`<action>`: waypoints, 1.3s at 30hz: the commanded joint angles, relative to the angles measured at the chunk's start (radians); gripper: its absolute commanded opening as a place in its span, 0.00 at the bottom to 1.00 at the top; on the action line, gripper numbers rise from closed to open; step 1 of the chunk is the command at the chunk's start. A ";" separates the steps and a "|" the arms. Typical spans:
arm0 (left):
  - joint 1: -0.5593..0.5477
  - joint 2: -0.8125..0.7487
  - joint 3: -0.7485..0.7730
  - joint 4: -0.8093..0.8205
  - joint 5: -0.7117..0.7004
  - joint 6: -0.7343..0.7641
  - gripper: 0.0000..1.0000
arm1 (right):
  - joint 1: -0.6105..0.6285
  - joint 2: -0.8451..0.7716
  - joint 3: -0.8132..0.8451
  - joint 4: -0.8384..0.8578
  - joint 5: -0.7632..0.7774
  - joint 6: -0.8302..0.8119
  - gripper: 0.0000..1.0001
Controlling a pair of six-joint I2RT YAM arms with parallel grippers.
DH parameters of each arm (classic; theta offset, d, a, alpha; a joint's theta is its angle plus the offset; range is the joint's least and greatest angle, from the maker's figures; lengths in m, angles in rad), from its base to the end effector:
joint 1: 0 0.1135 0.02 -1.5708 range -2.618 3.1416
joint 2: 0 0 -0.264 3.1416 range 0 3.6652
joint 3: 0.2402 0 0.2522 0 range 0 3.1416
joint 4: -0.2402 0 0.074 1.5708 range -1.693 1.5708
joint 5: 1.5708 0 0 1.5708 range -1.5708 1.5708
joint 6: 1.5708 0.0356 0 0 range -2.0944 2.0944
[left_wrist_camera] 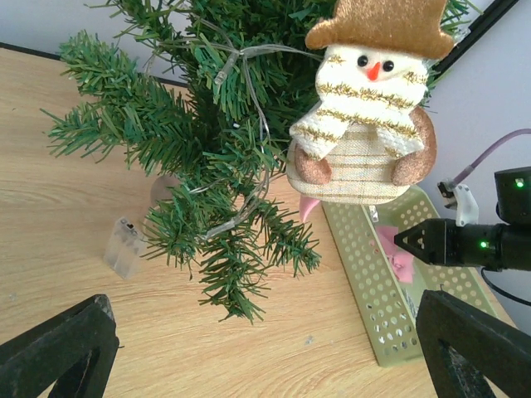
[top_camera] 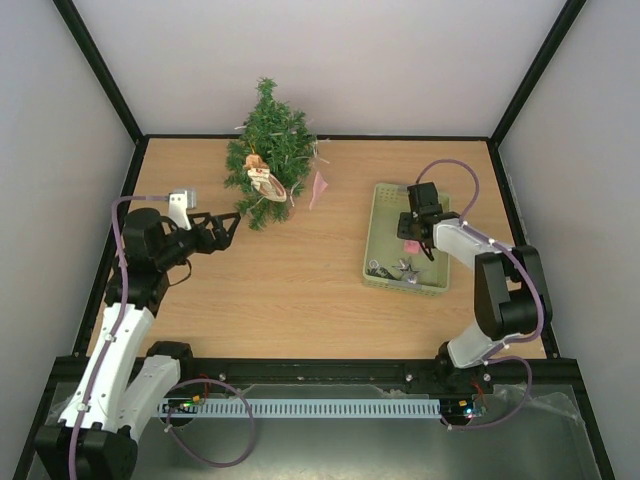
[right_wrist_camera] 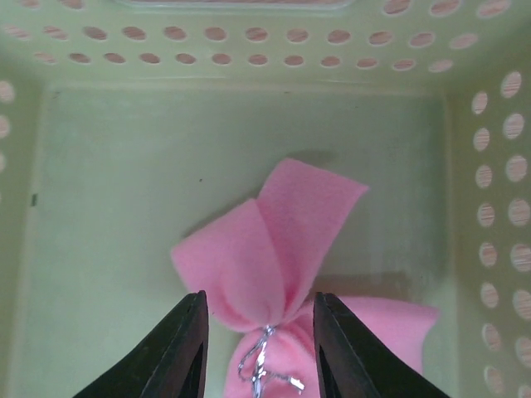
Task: Decorate the small christmas tree
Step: Pick up the decoration item from the storage box.
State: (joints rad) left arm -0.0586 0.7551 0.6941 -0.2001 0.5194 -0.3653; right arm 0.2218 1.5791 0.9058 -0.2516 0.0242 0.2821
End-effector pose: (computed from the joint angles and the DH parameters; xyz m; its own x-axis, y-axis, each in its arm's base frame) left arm 0.1759 -0.0280 0.3123 -0.4299 -0.2854 -0.8566 0.4026 0.7886 -0.4648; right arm 0.3095 0.0689 0.1841 -0.8055 0.1036 -0.5835 0.0193 0.9886 0.1490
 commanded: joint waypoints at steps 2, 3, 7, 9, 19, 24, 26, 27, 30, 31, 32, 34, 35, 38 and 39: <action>-0.003 0.001 0.005 0.011 0.014 0.048 1.00 | -0.048 0.035 0.026 0.077 -0.005 0.057 0.34; -0.003 -0.006 -0.003 0.012 0.013 0.049 1.00 | -0.060 0.041 0.020 0.085 -0.011 0.061 0.34; -0.003 -0.019 -0.029 0.025 0.031 0.044 0.99 | -0.108 0.074 0.006 0.138 -0.082 0.063 0.33; -0.004 -0.015 -0.026 0.018 0.044 0.045 0.99 | -0.119 0.089 0.005 0.156 -0.117 0.054 0.32; -0.006 -0.025 0.011 -0.004 0.040 0.019 0.97 | -0.128 0.123 0.000 0.192 -0.147 0.038 0.23; -0.007 0.033 0.013 0.075 0.087 -0.010 0.83 | -0.126 0.087 0.004 0.198 -0.249 0.017 0.02; -0.010 0.071 0.013 0.121 0.117 -0.032 0.76 | -0.119 0.039 0.005 0.181 -0.257 0.012 0.02; -0.012 0.092 0.018 0.139 0.127 -0.043 0.72 | -0.114 0.011 0.007 0.169 -0.254 0.010 0.02; -0.030 0.142 0.056 0.148 0.143 -0.059 0.66 | -0.085 -0.090 0.020 0.133 -0.259 0.013 0.02; -0.046 0.150 0.070 0.143 0.127 -0.053 0.65 | -0.071 -0.123 0.028 0.119 -0.261 0.020 0.02; -0.065 0.152 0.084 0.133 0.102 -0.044 0.65 | -0.055 -0.156 0.038 0.102 -0.263 0.025 0.02; -0.108 0.151 0.106 0.118 0.037 -0.025 0.66 | -0.015 -0.221 0.054 0.078 -0.264 0.034 0.02; -0.129 0.152 0.112 0.110 0.010 -0.019 0.66 | 0.004 -0.252 0.059 0.073 -0.274 0.038 0.02; -0.149 0.177 0.123 0.102 -0.062 -0.041 0.66 | 0.053 -0.332 0.073 0.063 -0.305 0.062 0.02; -0.149 0.185 0.126 0.100 -0.089 -0.049 0.65 | 0.069 -0.358 0.076 0.064 -0.324 0.066 0.02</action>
State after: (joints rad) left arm -0.1967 0.9184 0.7872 -0.1101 0.5407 -0.4023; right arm 0.2417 1.3045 0.9501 -0.1387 -0.2497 0.3164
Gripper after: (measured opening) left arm 0.658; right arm 0.017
